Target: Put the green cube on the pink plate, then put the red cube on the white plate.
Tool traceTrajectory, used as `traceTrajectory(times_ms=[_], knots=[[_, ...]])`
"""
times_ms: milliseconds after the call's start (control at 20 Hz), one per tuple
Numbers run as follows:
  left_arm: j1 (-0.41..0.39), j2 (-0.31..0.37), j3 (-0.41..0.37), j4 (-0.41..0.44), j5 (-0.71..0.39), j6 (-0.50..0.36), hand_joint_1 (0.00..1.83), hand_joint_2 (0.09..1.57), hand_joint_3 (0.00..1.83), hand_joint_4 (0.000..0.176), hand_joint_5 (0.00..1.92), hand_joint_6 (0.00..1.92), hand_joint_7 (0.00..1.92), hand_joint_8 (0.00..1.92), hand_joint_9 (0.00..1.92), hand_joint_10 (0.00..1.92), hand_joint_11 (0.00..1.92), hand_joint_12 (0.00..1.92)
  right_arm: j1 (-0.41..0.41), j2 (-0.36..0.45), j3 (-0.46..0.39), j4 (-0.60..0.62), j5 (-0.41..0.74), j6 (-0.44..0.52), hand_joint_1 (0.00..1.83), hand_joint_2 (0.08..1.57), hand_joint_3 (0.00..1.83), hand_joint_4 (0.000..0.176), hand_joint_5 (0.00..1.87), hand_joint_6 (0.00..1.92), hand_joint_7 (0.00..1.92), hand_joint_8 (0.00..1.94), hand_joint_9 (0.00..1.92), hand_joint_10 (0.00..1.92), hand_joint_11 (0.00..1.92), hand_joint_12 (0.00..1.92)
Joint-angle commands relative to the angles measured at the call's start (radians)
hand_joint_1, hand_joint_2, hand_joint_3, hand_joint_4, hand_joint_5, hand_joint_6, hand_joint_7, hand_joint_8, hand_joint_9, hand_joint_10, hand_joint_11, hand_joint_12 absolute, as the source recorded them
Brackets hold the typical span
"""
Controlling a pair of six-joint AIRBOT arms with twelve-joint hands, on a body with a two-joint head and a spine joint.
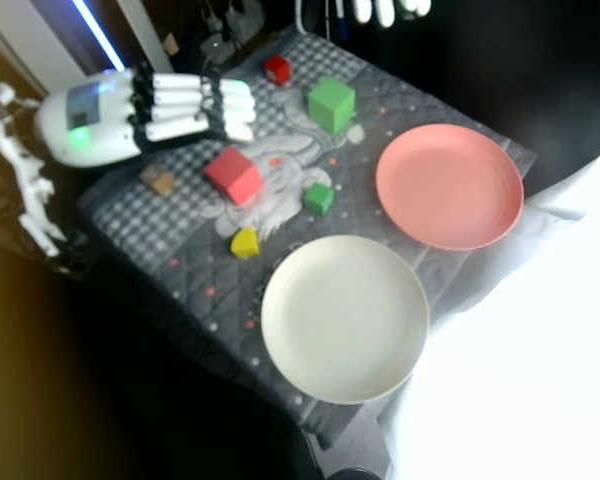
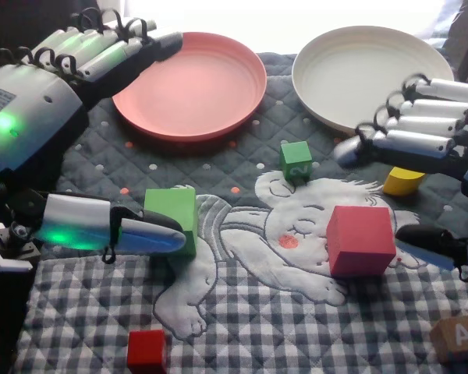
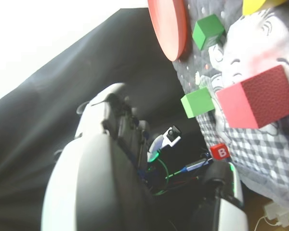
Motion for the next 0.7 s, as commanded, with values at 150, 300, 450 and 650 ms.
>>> traceTrajectory(times_ms=[150,300,450,650], knots=[[-0.027,0.008,-0.003,0.044,-0.042,-0.003,0.59,0.74,0.01,0.0,0.08,0.01,0.06,0.0,0.12,0.04,0.0,1.15,0.016,-0.004,0.006,0.025,-0.115,0.002,0.98,1.07,0.03,0.0,0.41,0.52,0.5,0.6,0.39,1.01,0.27,1.59],[-0.053,-0.005,0.003,0.082,0.051,-0.003,0.67,0.76,0.01,0.0,0.13,0.01,0.16,0.02,0.21,0.07,0.0,1.13,0.019,-0.007,0.008,0.025,-0.113,0.002,1.0,1.08,0.02,0.0,0.37,0.59,0.45,0.68,0.37,1.08,0.27,1.63],[-0.079,-0.042,0.033,0.093,0.164,-0.003,0.68,0.83,0.01,0.0,0.19,0.01,0.29,0.01,0.14,0.53,0.0,1.49,0.02,-0.011,0.011,0.025,-0.112,0.002,1.02,1.08,0.01,0.0,0.36,0.57,0.42,0.69,0.35,1.08,0.25,1.6],[-0.098,-0.085,0.075,0.096,0.254,-0.003,0.69,0.85,0.01,0.0,0.27,0.02,0.39,0.03,0.15,0.72,0.0,1.54,0.021,-0.011,0.011,0.025,-0.112,0.002,0.93,1.09,0.01,0.0,0.34,0.66,0.43,0.72,0.33,1.09,0.23,1.65]])
